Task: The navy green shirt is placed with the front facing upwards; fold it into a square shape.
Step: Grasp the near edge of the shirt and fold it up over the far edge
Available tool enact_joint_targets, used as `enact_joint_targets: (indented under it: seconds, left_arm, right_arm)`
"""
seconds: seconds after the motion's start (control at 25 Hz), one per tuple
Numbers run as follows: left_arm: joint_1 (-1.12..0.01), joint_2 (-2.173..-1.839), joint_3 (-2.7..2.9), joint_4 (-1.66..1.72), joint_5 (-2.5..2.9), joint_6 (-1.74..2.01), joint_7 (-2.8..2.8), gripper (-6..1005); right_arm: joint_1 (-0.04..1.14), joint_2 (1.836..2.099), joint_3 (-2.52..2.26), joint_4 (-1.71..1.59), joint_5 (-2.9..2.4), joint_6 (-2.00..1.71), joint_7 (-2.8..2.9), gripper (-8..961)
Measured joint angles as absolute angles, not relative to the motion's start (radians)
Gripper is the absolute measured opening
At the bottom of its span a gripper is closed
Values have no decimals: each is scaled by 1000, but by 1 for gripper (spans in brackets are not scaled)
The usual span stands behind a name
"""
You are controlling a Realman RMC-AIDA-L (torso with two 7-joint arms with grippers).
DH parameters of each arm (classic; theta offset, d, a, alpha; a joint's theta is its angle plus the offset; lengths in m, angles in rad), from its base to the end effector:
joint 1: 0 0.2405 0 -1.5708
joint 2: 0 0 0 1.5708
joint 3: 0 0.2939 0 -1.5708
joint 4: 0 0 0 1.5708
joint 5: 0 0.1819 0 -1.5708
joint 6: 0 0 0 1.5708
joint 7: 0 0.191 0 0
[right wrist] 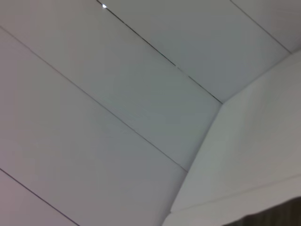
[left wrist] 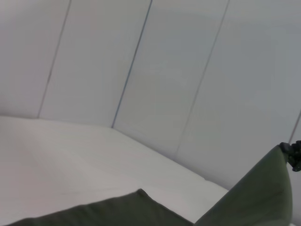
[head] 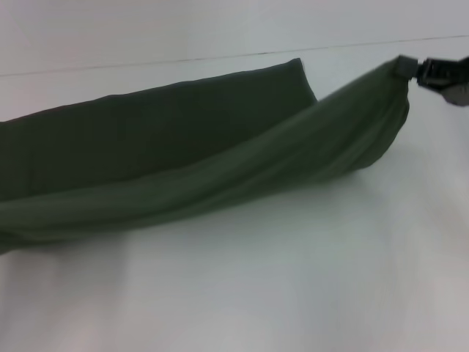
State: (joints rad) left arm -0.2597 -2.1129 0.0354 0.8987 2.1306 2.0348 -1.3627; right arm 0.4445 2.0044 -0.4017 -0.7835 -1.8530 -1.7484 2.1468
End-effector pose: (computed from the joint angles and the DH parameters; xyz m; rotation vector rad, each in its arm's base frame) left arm -0.3214 0.2357 0.0331 -2.3145 -0.7856 -0.9471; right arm 0.2710 0.3424 0.0497 -2.2073 1.4796 1.2249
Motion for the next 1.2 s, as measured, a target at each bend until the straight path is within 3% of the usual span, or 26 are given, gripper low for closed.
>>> enact_joint_targets:
  seconds: [0.72,1.2]
  left_arm:
    - [-194,-2136,45,895,2200,2032,-1320,20]
    - [-194,-2134,43,896,2250,2023,-1319,20]
  right_arm:
    - [266,2012,-364,-627,-1844,-1836,1959,27]
    - [185,2033,-365,-591,-1854,-1832,1936,27]
